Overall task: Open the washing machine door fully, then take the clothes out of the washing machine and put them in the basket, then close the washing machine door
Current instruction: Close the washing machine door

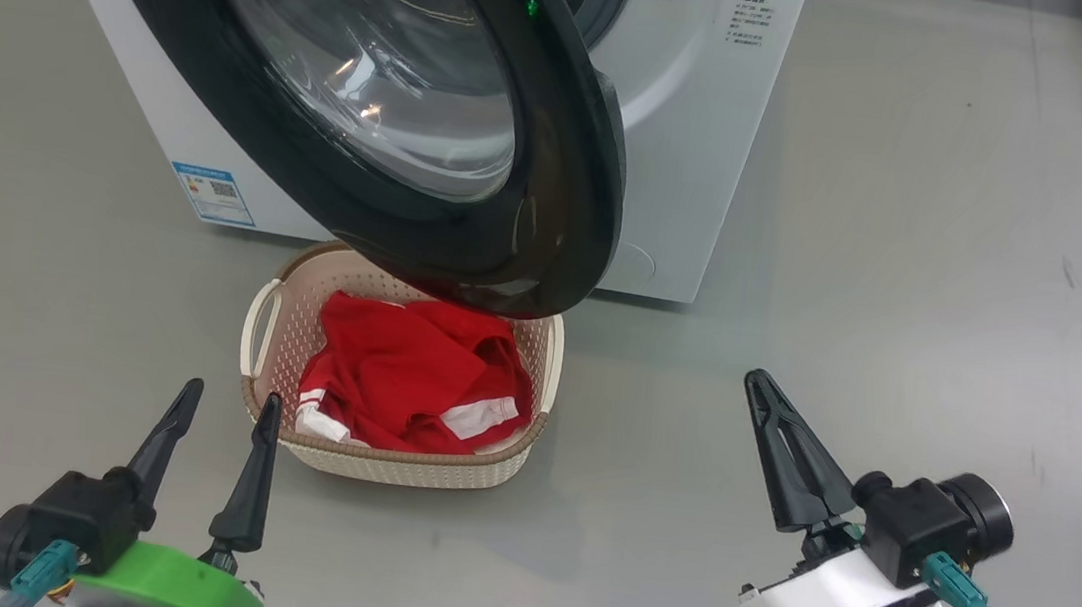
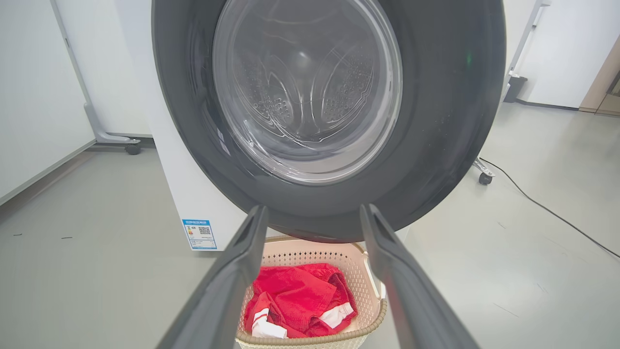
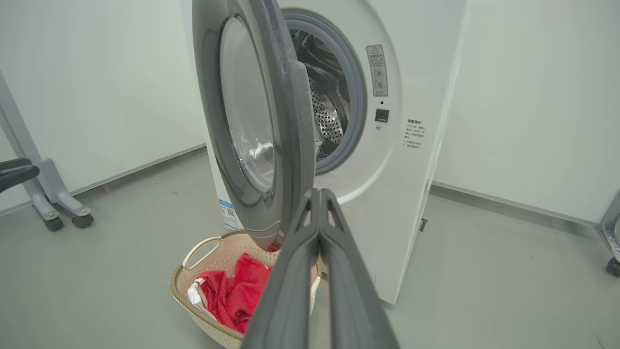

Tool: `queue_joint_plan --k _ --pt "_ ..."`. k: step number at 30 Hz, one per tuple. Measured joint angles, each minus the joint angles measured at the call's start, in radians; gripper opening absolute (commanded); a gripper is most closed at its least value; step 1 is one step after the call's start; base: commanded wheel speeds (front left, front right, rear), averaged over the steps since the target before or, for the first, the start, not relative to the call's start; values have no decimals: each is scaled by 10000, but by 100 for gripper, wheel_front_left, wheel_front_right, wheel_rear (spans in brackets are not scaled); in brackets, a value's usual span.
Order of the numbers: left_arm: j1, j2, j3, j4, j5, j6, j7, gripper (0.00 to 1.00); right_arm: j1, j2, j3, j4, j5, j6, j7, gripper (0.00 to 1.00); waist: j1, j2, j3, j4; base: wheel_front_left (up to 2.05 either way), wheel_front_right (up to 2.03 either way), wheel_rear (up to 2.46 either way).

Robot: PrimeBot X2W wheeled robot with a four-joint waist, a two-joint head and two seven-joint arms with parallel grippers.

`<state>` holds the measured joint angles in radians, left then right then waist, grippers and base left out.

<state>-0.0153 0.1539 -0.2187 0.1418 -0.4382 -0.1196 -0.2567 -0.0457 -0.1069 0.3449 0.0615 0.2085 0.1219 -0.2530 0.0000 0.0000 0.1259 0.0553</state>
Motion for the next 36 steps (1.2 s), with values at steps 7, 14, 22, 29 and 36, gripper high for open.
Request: queue_joint_plan --k 7,14,22,29,36 --pt "-410 -140 -337 -88 15 -4 0 100 -1253 -502 1279 12 -165 4 117 0 0 0 572 385 0 0 0" --pt "-832 -378 -616 -100 17 -6 0 100 -2390 -918 1868 169 -159 4 316 0 0 0 1127 882 0 0 0" --pt "-1308 -514 -704 -104 15 -12 0 100 -3631 -1281 2017 569 19 4 460 0 0 0 1860 1691 0 0 0" --pt "-1761 -711 -698 -113 10 -13 -2 100 -4704 -1676 1770 974 362 4 543 0 0 0 2631 2323 0 0 0" --pt "-1988 -755 -652 -107 4 -15 0 100 -5279 -1827 1678 1335 550 6 525 0 0 0 3169 2643 0 0 0"
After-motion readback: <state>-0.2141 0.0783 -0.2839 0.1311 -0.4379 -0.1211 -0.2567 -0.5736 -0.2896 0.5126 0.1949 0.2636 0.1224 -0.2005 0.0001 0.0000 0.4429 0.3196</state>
